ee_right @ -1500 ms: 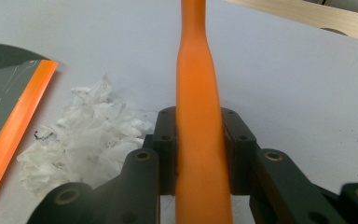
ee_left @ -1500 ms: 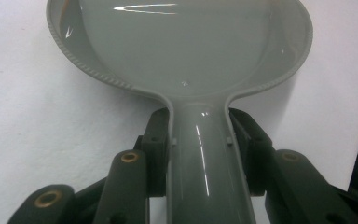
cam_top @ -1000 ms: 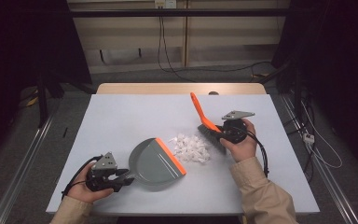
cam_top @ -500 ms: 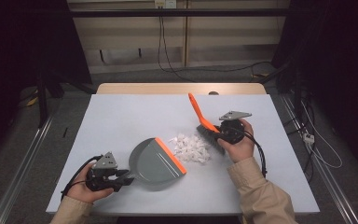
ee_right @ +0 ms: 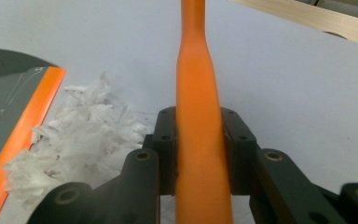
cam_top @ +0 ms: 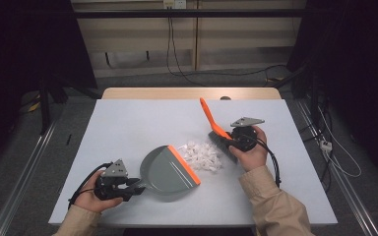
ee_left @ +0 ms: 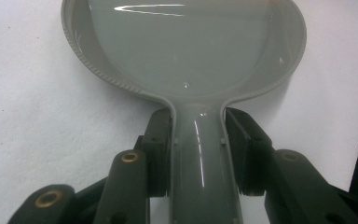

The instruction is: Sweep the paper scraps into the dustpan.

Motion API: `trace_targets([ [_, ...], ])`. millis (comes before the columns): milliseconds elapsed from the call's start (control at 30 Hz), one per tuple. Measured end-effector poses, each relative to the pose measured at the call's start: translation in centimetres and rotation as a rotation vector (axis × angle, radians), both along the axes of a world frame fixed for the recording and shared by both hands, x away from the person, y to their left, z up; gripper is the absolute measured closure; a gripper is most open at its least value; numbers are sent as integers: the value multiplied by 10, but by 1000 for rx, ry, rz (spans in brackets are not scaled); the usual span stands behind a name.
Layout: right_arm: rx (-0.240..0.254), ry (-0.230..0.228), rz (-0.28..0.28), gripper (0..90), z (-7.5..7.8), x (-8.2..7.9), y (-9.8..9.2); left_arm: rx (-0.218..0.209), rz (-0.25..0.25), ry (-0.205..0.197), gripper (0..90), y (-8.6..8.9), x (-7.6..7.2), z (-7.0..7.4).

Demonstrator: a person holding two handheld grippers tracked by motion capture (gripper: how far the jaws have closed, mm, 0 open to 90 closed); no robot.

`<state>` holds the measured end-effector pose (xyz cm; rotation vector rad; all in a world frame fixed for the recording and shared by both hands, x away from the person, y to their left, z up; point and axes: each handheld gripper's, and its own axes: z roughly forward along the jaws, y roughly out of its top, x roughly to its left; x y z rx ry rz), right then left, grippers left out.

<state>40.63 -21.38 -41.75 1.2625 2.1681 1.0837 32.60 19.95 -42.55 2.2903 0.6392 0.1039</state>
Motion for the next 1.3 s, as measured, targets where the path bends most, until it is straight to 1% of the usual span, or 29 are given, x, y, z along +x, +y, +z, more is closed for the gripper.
trace_targets([
  [100, -7, -5, -3, 716, -2, 1, 1, -8, 8, 4, 627, -2, 0, 0],
  [133, -7, -6, -3, 716, -2, 1, 1, 4, 4, -1, 626, -1, 1, 0],
  [233, -12, -10, 4, 716, -2, 0, 3, -3, 7, 6, 627, -3, 1, 0],
  [300, -19, -8, 19, 716, -2, 0, 7, -8, 5, 14, 626, -3, 1, 0],
  [400, -35, -13, 33, 715, -2, -2, 13, -4, 6, 14, 626, -4, 2, 0],
  [467, -50, -16, 38, 715, -2, -3, 17, -5, 4, 13, 626, -4, 2, 0],
  [533, -55, -12, 36, 715, -1, -5, 20, 6, 14, 8, 626, -6, 2, 0],
  [567, -59, -14, 39, 715, -1, -5, 21, 0, 5, 15, 626, -6, 3, 0],
  [633, -59, -17, 34, 714, -2, -7, 24, 5, -6, 22, 626, -7, 3, 1],
  [667, -62, -18, 33, 714, -2, -7, 24, -4, -7, 26, 626, -7, 3, 0],
  [733, -63, -18, 36, 714, -2, -8, 26, 3, -7, 25, 626, -8, 3, 1],
  [800, -67, -23, 37, 713, -2, -9, 28, -4, -7, 34, 626, -7, 3, 3],
  [933, -59, -24, 36, 713, -3, -9, 27, -6, -2, 34, 626, -2, 2, 7],
  [967, -55, -25, 34, 713, -3, -9, 26, -1, -5, 33, 626, -1, 1, 7],
  [1000, -50, -23, 32, 713, -3, -9, 25, -4, -10, 37, 626, 0, 1, 7],
  [1067, -48, -24, 32, 713, -3, -9, 25, -7, -3, 36, 626, 2, 1, 7],
  [1200, -47, -24, 33, 713, -3, -9, 26, 0, -5, 36, 626, 1, 1, 7],
  [1233, -49, -24, 35, 713, -3, -9, 26, -3, -9, 38, 626, 1, 1, 8],
  [1300, -51, -23, 38, 713, -3, -10, 27, -13, -1, 41, 626, 0, 2, 8],
])
